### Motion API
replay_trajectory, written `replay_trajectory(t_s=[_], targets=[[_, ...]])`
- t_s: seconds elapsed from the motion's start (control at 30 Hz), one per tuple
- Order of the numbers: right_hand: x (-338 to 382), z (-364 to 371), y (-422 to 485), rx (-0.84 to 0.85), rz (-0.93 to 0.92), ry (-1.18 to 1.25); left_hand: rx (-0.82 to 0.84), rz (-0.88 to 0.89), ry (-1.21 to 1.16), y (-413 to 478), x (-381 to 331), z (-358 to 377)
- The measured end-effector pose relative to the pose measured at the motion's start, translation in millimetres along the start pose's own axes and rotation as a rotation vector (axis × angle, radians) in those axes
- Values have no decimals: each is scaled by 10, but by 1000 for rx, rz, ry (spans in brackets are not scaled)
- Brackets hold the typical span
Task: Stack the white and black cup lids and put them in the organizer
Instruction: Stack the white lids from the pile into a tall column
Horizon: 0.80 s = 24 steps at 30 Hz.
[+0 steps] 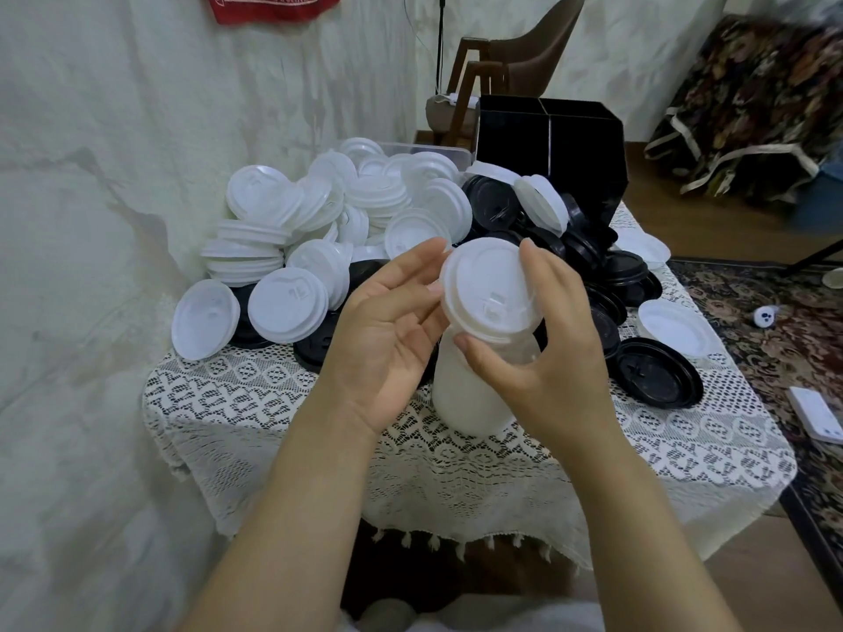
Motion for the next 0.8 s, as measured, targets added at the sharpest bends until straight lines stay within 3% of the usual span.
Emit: replay_trajectory(t_s=[0.13, 0.3, 0.53, 0.8], targets=[[-17, -80, -20, 36, 78, 61, -69, 16, 55, 8, -6, -66], [-83, -93, -78, 190, 179, 135, -148, 39, 436, 14, 39, -105], [-137, -65, -148, 247, 225, 134, -82, -12, 710, 35, 172, -86], [-247, -56, -193, 265, 253, 126, -30, -31, 817, 42, 228, -97]])
Point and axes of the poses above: each hand's wrist, its own y-axis towards the middle knuckle, its own z-axis out of the palm, x = y × z, the point moved 4 cm from there along y, towards the middle knuckle, and after that the axes turned 11 degrees about y, right-handed, at the moved point
